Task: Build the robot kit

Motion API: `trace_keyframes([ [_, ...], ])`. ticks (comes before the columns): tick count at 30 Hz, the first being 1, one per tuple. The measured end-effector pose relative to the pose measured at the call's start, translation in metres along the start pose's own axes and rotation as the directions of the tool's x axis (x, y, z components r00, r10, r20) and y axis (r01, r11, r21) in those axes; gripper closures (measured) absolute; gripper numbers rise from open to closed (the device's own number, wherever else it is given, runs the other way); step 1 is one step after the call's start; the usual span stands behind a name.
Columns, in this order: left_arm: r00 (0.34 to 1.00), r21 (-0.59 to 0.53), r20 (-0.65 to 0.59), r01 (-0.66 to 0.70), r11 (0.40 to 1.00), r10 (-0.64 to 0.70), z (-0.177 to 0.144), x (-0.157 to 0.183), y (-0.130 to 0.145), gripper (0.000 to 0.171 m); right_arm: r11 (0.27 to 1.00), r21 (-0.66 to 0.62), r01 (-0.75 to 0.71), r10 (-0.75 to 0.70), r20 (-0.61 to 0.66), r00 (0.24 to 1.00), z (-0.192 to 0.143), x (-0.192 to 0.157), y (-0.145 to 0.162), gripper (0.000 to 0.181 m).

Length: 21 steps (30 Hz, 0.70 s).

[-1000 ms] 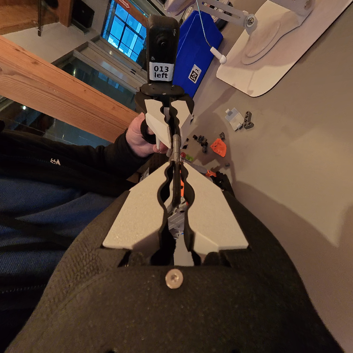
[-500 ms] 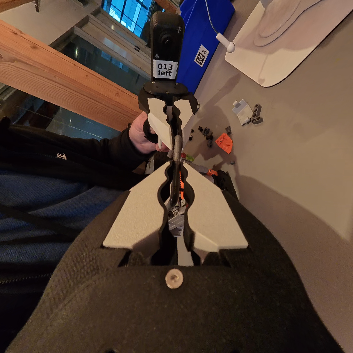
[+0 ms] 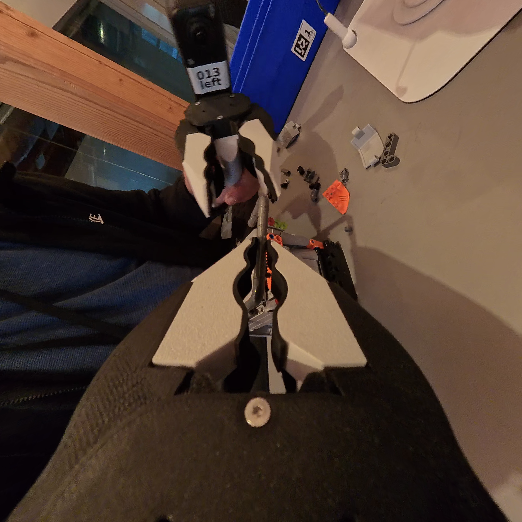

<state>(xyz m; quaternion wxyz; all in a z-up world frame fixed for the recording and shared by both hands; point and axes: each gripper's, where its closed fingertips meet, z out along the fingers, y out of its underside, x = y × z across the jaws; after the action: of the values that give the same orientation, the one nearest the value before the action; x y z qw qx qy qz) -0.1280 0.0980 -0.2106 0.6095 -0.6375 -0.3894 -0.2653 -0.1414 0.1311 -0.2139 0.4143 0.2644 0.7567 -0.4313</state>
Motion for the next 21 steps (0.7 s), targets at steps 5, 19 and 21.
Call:
trace_keyframes([
  [5,0.973,-0.097,0.161,-0.153,0.984,0.167,-0.005,0.017,0.035,0.096,0.999,-0.036,0.004,-0.004,-0.001,1.000,0.001,0.000,0.000,0.178],
  [19,0.766,-0.303,0.407,-0.401,0.865,0.498,0.014,0.004,0.092,0.096,0.977,-0.211,0.003,-0.004,-0.005,1.000,0.009,0.006,-0.003,0.178],
  [21,0.766,-0.302,0.403,-0.404,0.863,0.500,0.014,0.003,0.092,0.096,0.966,-0.257,-0.001,-0.001,-0.011,1.000,0.011,0.008,-0.002,0.178],
])
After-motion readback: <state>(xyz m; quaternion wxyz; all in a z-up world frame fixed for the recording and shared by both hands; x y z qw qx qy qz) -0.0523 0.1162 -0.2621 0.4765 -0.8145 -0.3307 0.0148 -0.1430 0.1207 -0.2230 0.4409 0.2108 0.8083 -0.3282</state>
